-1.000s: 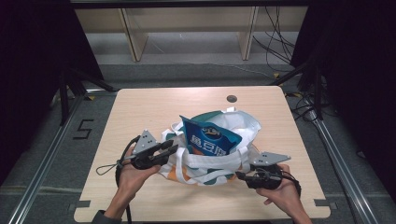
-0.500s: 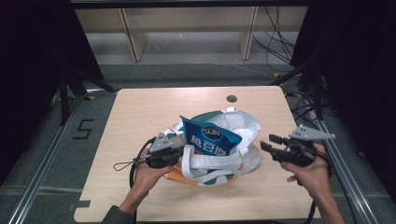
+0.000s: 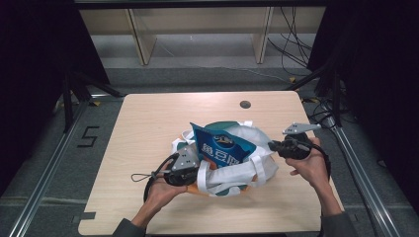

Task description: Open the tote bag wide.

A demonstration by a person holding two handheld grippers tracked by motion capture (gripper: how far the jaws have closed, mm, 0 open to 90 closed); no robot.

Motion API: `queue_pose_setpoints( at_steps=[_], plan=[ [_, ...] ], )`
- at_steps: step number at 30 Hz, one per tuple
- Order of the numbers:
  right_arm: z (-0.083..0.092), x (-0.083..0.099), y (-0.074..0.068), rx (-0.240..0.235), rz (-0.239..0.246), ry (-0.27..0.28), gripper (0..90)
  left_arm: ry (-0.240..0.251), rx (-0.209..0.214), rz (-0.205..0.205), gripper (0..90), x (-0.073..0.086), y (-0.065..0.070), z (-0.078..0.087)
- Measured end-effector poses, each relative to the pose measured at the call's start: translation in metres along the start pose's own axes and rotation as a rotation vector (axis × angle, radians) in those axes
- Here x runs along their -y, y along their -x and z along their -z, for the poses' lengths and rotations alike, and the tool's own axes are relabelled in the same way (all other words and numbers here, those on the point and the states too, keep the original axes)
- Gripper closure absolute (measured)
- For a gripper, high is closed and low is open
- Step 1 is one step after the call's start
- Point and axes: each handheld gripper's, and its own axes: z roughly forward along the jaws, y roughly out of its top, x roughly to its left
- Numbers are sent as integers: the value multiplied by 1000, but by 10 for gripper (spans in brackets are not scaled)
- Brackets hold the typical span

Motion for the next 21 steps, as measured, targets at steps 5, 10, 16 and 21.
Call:
queue_pose_setpoints(
  at_steps=[5,10,16,21],
  plan=[
    [-32,32,7,46,28,-155,849,-92,-8,-52,898,11,7,-22],
    [-58,49,16,46,23,-190,849,-142,-34,-56,898,22,9,-38],
    [-59,52,15,52,-6,-139,825,-165,-60,-65,897,22,12,-40],
    [-41,39,13,88,16,-110,718,-92,-20,-35,749,9,10,-20]
  ],
)
